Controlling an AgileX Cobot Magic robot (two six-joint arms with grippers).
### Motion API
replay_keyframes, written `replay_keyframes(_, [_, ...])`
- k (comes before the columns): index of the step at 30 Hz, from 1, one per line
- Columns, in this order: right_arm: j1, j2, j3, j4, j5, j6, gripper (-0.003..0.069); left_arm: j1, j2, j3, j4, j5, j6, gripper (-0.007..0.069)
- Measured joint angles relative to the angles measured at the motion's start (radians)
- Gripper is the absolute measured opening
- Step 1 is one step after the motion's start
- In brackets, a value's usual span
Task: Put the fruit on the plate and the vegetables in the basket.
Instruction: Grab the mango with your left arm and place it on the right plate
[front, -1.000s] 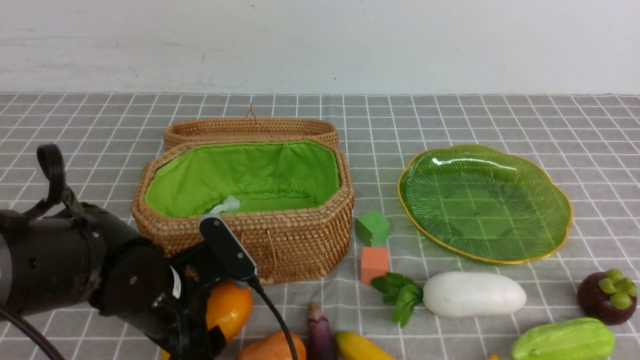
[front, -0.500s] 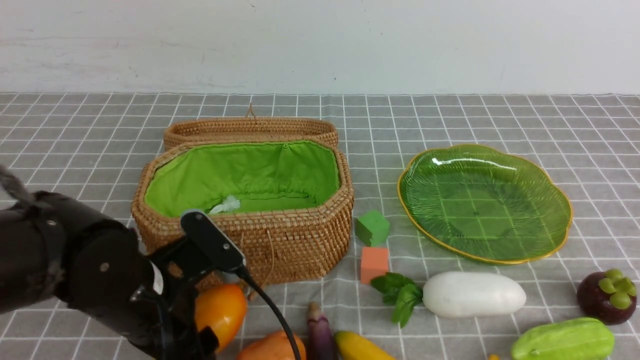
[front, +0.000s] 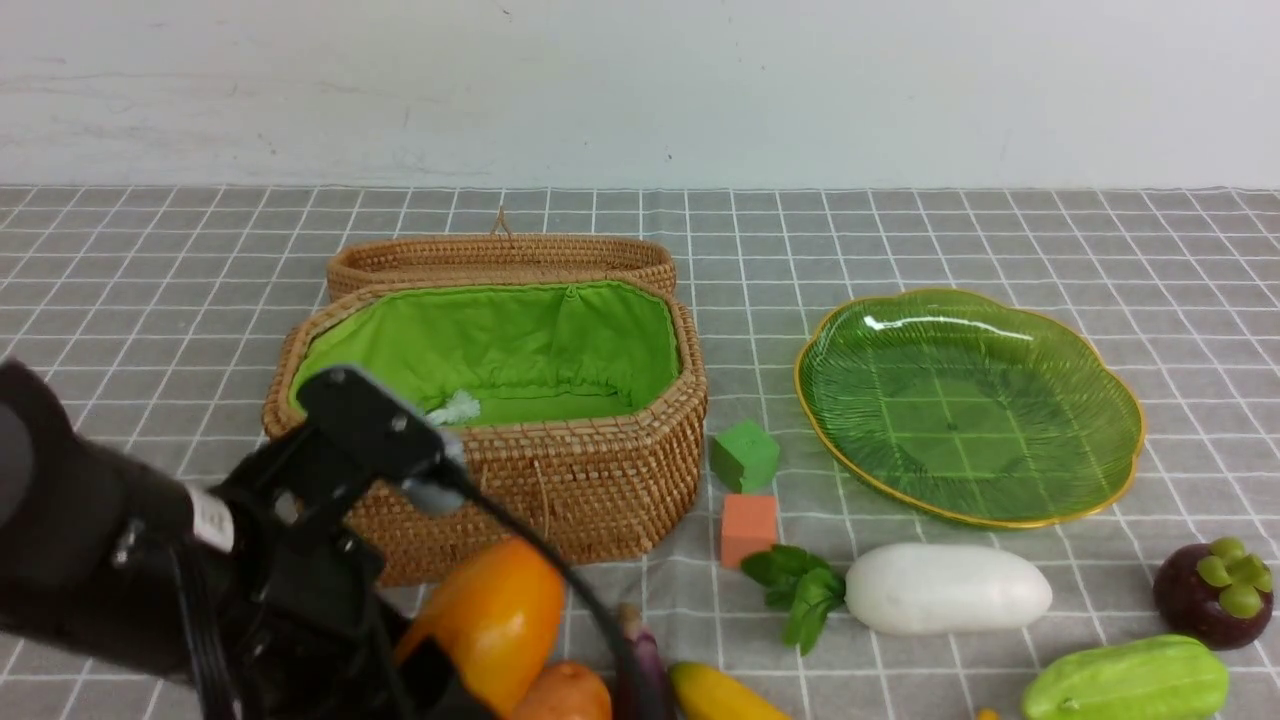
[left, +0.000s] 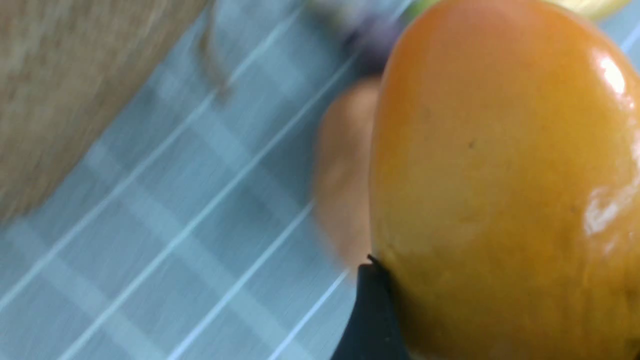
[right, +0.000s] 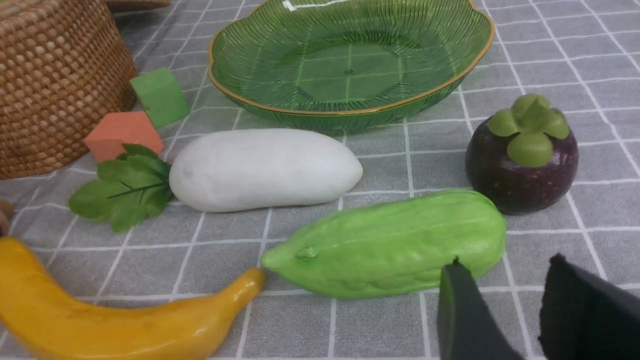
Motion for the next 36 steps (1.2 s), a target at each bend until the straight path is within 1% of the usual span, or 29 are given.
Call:
replay_keyframes(1, [0.0,0.0,0.0,0.0,0.0,0.0,0.024,0.0,0.001,-0.005,-0.008,0.001,0.004,0.0534])
replay_keyframes(4, [0.0,0.0,0.0,0.0,0.0,0.0,0.024,0.0,0.043,-0.132,-0.117,0.034,0.077,0.0534])
replay_keyframes(8, [0.0,0.0,0.0,0.0,0.0,0.0,0.024,0.0,0.159,-0.325,-0.175,0.095,0.081,0.0534])
replay_keyframes(10, [0.0,0.0,0.0,0.0,0.0,0.0,0.024,0.0,0.238,-0.438,-0.185,0.119,0.07,0.0534])
replay_keyframes(11, [0.0,0.0,0.0,0.0,0.0,0.0,0.024,0.0,0.246,-0.45,-0.186,0.119,0.069,0.0534])
replay_keyframes(15, [0.0,0.0,0.0,0.0,0.0,0.0,0.024,-0.02,0.446,-0.713,-0.201,0.138,0.036,0.0534])
replay_keyframes(18, [0.0,0.0,0.0,0.0,0.0,0.0,0.024,-0.084,0.587,-0.888,-0.194,0.147,0.03,0.0534])
replay_keyframes(19, [0.0,0.0,0.0,0.0,0.0,0.0,0.024,-0.09,0.596,-0.9,-0.191,0.147,0.03,0.0534])
replay_keyframes(20, [0.0,0.0,0.0,0.0,0.0,0.0,0.024,-0.141,0.68,-1.001,-0.169,0.146,0.026,0.0534])
replay_keyframes(21, [0.0,0.0,0.0,0.0,0.0,0.0,0.024,-0.141,0.68,-1.001,-0.166,0.146,0.025,0.0534])
replay_keyframes(22, [0.0,0.0,0.0,0.0,0.0,0.0,0.024,-0.166,0.727,-1.056,-0.151,0.145,0.019,0.0534])
replay_keyframes(23, [0.0,0.0,0.0,0.0,0.0,0.0,0.024,-0.197,0.794,-1.133,-0.122,0.134,-0.008,0.0534])
replay_keyframes(26, [0.0,0.0,0.0,0.0,0.0,0.0,0.024,-0.237,0.936,-1.287,-0.079,0.061,-0.07,0.0534])
replay_keyframes(27, [0.0,0.0,0.0,0.0,0.0,0.0,0.024,-0.238,0.954,-1.295,-0.072,0.054,-0.075,0.0534])
replay_keyframes(29, [0.0,0.0,0.0,0.0,0.0,0.0,0.024,-0.251,1.066,-1.374,-0.031,-0.059,-0.091,0.0534])
replay_keyframes(31, [0.0,0.0,0.0,0.0,0.0,0.0,0.024,-0.254,1.135,-1.398,-0.011,-0.149,-0.095,0.0534])
replay_keyframes(32, [0.0,0.0,0.0,0.0,0.0,0.0,0.024,-0.255,1.135,-1.399,-0.011,-0.157,-0.095,0.0534])
replay_keyframes(33, [0.0,0.0,0.0,0.0,0.0,0.0,0.024,-0.255,1.188,-1.403,0.001,-0.21,-0.099,0.0534])
replay_keyframes(36, [0.0,0.0,0.0,0.0,0.0,0.0,0.024,-0.256,1.23,-1.403,0.013,-0.24,-0.1,0.0534])
